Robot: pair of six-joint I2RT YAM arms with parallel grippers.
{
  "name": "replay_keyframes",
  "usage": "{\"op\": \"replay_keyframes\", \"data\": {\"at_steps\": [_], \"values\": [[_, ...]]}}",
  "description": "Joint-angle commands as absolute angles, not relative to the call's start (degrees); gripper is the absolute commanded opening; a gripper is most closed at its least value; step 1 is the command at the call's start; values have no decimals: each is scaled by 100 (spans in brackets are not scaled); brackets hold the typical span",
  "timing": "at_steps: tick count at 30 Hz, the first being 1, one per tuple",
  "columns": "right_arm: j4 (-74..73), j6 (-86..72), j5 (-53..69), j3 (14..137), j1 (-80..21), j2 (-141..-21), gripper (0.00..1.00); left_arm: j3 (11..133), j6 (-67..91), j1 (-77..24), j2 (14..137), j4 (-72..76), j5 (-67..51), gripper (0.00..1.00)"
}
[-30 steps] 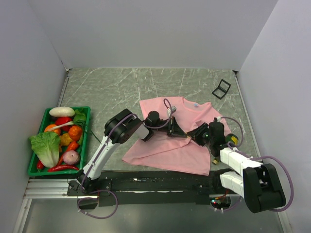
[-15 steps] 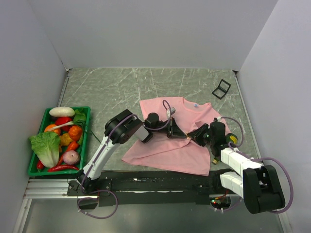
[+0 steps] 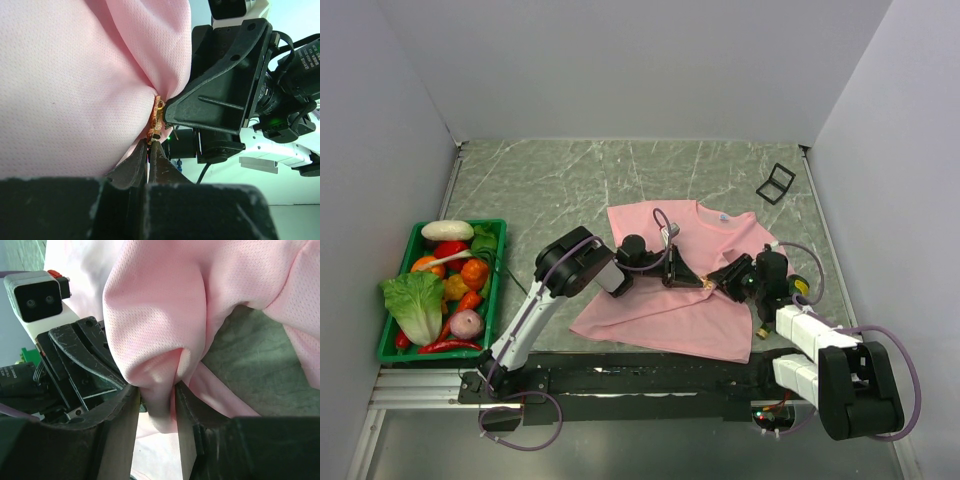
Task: Pin the brooch onto the clothing
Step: Pin the brooch onto the flattened clothing.
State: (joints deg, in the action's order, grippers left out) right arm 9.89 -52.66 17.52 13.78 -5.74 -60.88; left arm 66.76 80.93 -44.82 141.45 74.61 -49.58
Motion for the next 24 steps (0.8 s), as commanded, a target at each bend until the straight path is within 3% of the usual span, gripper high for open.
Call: {"op": "replay_keyframes", "data": {"at_steps": [1,24], "values": [[1177,-5212,1687,1248,-510,-6038,40,6688,8103,-4535,13887,8684,-4931,1],[1239,-5194,1424,1160,-501,-6073,36,6311,7497,-4860,13368,8332,-4711,1]]}}
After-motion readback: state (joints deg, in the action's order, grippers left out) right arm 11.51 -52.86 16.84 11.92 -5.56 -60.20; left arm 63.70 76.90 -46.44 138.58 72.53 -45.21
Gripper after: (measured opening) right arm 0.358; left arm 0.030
